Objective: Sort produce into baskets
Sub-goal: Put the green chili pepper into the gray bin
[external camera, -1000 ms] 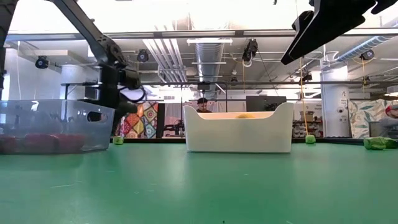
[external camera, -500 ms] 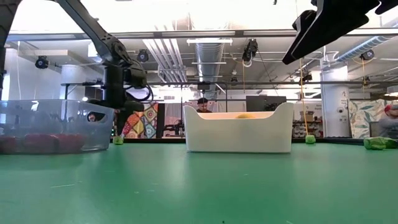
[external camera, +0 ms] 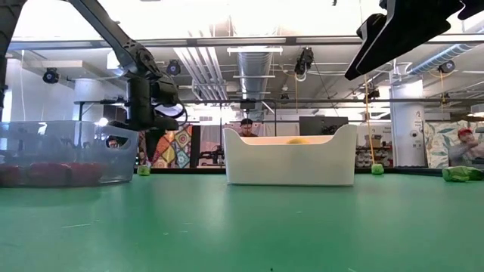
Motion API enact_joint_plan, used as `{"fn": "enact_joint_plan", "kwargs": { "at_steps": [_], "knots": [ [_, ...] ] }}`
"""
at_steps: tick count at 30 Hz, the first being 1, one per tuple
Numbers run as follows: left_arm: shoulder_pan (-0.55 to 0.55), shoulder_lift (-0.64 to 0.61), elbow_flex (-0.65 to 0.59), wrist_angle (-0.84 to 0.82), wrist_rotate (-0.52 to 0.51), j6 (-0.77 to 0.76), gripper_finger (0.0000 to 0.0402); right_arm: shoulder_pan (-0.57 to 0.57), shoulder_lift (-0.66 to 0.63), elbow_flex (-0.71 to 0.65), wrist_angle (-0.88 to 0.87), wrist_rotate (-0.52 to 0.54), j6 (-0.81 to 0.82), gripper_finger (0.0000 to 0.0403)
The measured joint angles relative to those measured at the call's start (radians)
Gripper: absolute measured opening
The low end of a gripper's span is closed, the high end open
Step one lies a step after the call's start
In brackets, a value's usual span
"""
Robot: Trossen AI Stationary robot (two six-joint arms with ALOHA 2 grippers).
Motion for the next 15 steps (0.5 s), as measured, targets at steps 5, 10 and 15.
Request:
{"fn": "enact_joint_plan", "kwargs": {
  "at_steps": [5,10,15],
  "knots": [
    [0.045,0.000,0.024,-0.128,-0.089,0.070,0.0231,0.000,0.000,0.000,0.000,0.000,0.000,0.0226],
    [0.083,0.008,0.019,-0.034,-0.148,0.016,0.0231,0.000,0.000,-0.002,0.000,0.000,-0.003,0.0226],
    [0.078,0.069,0.025,-0.025,-0.095,-0.005,0.0231,0.000,0.000,-0.002,0.000,0.001,-0.001,0.0226]
  ]
}}
